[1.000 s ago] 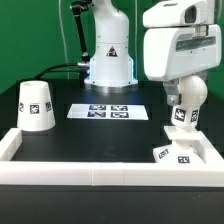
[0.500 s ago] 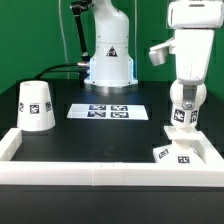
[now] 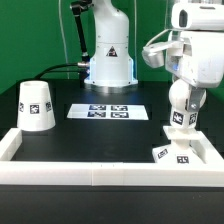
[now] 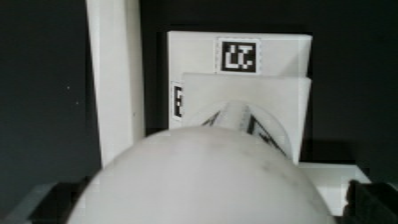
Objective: Assemble lamp
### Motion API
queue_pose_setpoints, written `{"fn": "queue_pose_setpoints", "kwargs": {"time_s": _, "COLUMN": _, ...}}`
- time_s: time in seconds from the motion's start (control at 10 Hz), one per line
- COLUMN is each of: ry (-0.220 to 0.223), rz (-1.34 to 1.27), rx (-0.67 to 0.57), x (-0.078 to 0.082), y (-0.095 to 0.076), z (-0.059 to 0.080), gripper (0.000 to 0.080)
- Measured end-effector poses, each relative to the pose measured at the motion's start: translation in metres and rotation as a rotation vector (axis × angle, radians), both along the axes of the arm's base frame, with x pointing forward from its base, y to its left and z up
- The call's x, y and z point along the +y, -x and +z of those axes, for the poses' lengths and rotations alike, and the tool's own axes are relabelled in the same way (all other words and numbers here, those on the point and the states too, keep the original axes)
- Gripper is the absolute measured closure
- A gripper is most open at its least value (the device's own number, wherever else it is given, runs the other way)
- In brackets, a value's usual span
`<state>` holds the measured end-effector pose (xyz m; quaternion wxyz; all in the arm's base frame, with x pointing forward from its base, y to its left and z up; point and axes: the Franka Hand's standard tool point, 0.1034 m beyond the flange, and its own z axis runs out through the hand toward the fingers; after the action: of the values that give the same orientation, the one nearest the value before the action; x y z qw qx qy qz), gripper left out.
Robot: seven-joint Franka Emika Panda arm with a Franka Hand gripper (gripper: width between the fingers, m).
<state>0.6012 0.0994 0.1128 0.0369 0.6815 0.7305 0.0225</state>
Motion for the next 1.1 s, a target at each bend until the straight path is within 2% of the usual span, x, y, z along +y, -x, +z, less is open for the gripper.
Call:
{"fn": "queue_pose_setpoints", "kwargs": {"time_s": 0.1, "ry": 0.0, "rz": -0.003, "rx": 0.0, "x": 0.0001, "y": 0.0, "z": -0.0001, "gripper": 0.0101}}
{"fn": "queue_pose_setpoints", "kwargs": {"time_s": 0.2, "ry": 0.0, "rz": -0.005, "rx": 0.0, "x": -0.0002, "y": 0.0, "z": -0.0001, "gripper": 0.0217}}
{"fn": "queue_pose_setpoints", "kwargs": {"time_s": 0.8, "ry": -0.005, "rz": -0.047, "rx": 0.0, "x": -0.002, "y": -0.0003, "z": -0.0001, "gripper": 0.0228}}
{"fn": "queue_pose_setpoints", "kwargs": {"time_s": 1.1, "ry": -0.043, "rz": -0.349, "rx": -0.021, "x": -0.0043, "y": -0.0017, "z": 0.0, "gripper": 0.0226}}
